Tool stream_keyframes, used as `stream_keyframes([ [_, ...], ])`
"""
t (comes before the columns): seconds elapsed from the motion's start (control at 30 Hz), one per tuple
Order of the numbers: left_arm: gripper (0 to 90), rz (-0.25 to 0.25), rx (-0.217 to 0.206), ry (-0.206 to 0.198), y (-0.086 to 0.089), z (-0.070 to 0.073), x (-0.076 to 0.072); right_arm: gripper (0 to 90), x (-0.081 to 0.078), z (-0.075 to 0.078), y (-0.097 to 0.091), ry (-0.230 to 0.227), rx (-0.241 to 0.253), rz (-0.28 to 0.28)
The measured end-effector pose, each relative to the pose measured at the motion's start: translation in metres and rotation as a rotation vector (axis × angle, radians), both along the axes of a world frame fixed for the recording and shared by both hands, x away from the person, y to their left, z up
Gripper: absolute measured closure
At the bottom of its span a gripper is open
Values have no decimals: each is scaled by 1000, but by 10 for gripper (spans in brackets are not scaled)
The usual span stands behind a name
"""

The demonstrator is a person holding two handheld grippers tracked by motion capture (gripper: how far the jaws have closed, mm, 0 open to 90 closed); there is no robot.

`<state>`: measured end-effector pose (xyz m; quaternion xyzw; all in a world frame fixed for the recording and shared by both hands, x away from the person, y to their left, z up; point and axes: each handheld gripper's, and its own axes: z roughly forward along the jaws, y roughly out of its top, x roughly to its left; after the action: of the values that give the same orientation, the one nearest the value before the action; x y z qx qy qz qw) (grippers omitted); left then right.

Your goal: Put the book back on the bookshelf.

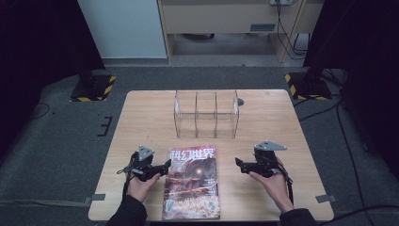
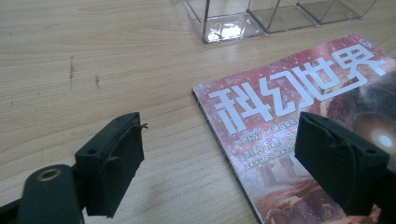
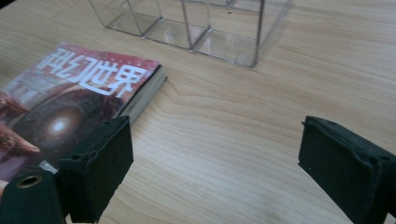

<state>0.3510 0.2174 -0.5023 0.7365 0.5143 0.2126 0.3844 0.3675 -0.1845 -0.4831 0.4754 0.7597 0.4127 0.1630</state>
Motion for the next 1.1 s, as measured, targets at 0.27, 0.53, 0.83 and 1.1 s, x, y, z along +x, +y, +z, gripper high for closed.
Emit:
stream_keyframes([
  [0.27, 151, -11, -1, 10, -2, -4, 3, 110, 3, 3, 26, -16, 12, 41],
  [0.53, 152, -19, 17, 43, -7, -13, 7, 130, 5, 2, 51, -10, 21, 81],
  [0.83, 170, -42, 38, 74, -12, -22, 12, 172, 9, -6, 66, 7, 31, 94],
  [1.1, 154, -80, 59, 99, -21, -28, 14, 211, 7, -18, 86, 47, 29, 141],
])
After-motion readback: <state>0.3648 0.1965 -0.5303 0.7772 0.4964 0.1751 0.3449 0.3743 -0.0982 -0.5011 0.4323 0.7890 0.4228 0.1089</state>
